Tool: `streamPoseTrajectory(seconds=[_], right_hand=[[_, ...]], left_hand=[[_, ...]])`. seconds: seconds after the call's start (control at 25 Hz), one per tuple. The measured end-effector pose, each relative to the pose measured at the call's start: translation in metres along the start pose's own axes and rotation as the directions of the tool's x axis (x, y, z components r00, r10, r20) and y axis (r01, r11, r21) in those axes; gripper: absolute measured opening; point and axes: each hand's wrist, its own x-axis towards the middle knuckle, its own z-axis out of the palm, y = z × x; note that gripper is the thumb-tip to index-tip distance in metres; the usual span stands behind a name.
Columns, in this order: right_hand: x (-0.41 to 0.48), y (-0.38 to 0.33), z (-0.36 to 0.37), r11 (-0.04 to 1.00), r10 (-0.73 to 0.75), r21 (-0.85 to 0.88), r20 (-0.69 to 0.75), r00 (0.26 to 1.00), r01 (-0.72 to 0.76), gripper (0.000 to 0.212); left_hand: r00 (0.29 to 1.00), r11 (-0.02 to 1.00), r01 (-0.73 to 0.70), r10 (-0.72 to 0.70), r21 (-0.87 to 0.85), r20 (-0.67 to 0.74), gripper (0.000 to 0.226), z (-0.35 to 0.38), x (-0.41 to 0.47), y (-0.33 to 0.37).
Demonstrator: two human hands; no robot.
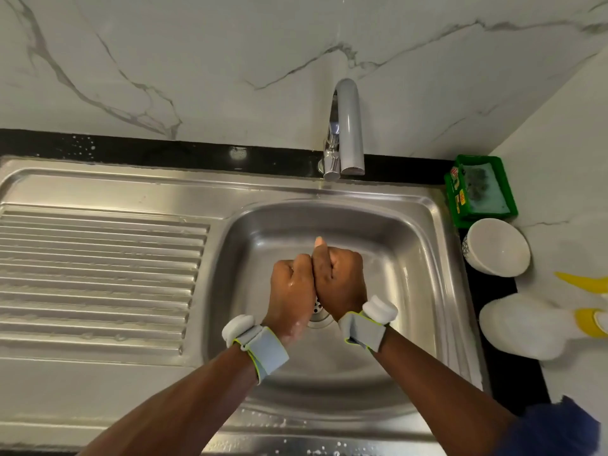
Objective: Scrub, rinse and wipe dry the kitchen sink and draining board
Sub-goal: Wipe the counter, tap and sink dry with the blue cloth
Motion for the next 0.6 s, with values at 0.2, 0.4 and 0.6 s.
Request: streamPoseTrajectory(seconds=[0.2,0.4,0.6], right_hand=[[0.006,0.038,0.01,0.988,0.073,-0.142,0.064,0.995,-0.063,0.057],[0.0,0.041,-0.005,0.929,0.37,-0.075,0.184,0.911,-0.362,0.045],[0.005,0.037,-0.046,0.904,0.375,0.028,0.429,0.822,-0.427,0.013]], left_hand=[[0.929,0.927,0.369,-0.37,0.067,-0.005,0.042,0.003,0.013,-0.01],[0.955,0.91,0.153,-0.236,0.385,0.178,0.045,-0.02,0.03,-0.017],[0.963,0.963,0.059,-0.125,0.265,0.239,0.019,-0.044,0.038,-0.003]])
